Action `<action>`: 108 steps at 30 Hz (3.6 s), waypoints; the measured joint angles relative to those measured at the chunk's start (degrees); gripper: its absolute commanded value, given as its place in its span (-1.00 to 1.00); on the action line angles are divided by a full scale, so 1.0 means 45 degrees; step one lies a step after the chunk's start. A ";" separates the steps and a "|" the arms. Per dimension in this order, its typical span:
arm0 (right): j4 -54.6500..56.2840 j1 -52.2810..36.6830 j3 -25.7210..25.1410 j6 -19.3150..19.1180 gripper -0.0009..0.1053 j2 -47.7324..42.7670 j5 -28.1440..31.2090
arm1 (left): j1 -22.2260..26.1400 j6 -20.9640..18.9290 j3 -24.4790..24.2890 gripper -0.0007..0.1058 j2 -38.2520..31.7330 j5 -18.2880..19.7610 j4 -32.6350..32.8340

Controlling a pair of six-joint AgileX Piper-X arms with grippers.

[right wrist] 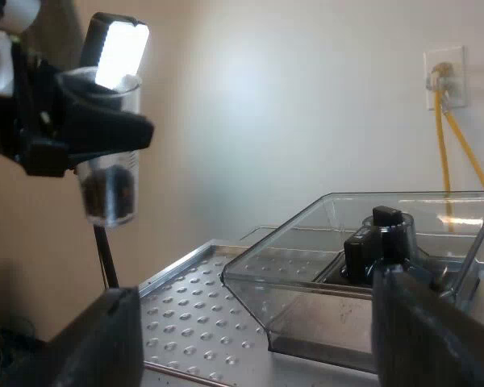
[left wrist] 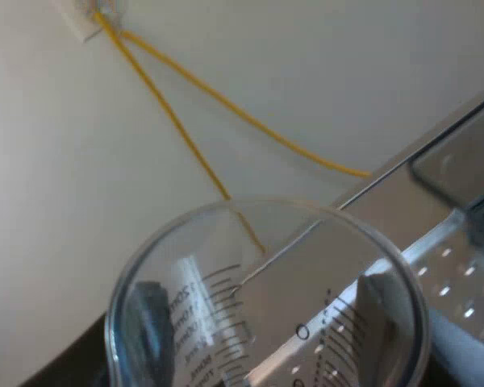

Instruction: Pour the beans into the coffee machine

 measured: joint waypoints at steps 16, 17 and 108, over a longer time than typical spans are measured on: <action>0.0000 0.0000 0.0000 0.0000 0.18 0.0000 0.0000 | -0.1353 0.1081 -0.1118 -0.41 0.1547 -0.0868 0.0006; 0.0000 0.0000 0.0000 0.0000 0.18 0.0000 0.0000 | -0.1349 0.1284 -0.1197 -0.41 0.1612 -0.0892 0.0006; 0.0338 0.0000 0.0000 0.0378 0.18 -0.0322 0.0000 | -0.2873 1.5442 -0.1982 -0.41 0.3612 -0.3317 -0.1871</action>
